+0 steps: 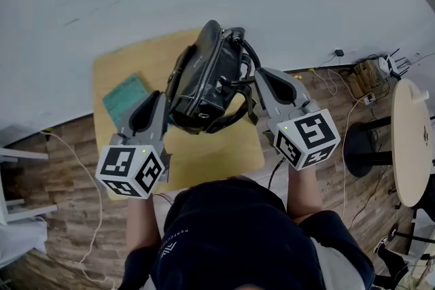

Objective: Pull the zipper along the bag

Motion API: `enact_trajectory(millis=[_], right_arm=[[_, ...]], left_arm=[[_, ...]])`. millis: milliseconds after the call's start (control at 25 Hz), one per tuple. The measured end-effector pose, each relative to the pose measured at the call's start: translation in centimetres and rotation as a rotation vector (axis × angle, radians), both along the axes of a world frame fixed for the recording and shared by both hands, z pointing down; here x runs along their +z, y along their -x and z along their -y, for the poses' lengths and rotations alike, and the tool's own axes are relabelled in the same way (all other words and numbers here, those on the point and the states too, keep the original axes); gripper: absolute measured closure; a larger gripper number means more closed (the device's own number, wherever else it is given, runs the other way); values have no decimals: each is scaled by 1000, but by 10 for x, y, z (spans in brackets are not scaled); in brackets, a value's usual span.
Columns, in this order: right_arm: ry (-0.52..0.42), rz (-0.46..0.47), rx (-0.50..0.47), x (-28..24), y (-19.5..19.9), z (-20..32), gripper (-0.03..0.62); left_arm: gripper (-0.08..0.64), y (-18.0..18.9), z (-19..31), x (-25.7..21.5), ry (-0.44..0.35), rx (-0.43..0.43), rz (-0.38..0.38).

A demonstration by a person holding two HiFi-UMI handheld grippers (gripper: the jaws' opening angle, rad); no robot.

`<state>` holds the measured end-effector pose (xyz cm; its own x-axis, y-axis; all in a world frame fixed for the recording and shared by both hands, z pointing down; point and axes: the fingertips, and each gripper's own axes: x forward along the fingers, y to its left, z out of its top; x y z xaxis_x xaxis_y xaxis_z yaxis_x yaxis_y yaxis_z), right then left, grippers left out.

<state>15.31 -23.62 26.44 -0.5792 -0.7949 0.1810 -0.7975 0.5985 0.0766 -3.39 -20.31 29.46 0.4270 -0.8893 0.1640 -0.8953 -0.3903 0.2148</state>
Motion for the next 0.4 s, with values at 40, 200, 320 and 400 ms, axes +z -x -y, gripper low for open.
enact_trajectory(millis=[40,200,320,400], right_arm=[[3,2,-4,0,0,0,591],[4,-5,-9,0,1,2,591],[6,-1,-15,1,2,4,591],[6,2,-20,2,4,5,591]], left_arm=[[529,-1,0,0,1,2,3],[541,-2,0,-1,-3,14,6],[560,-1,0,-2,3,13,8],[560,0,0,-2,8,9,12]])
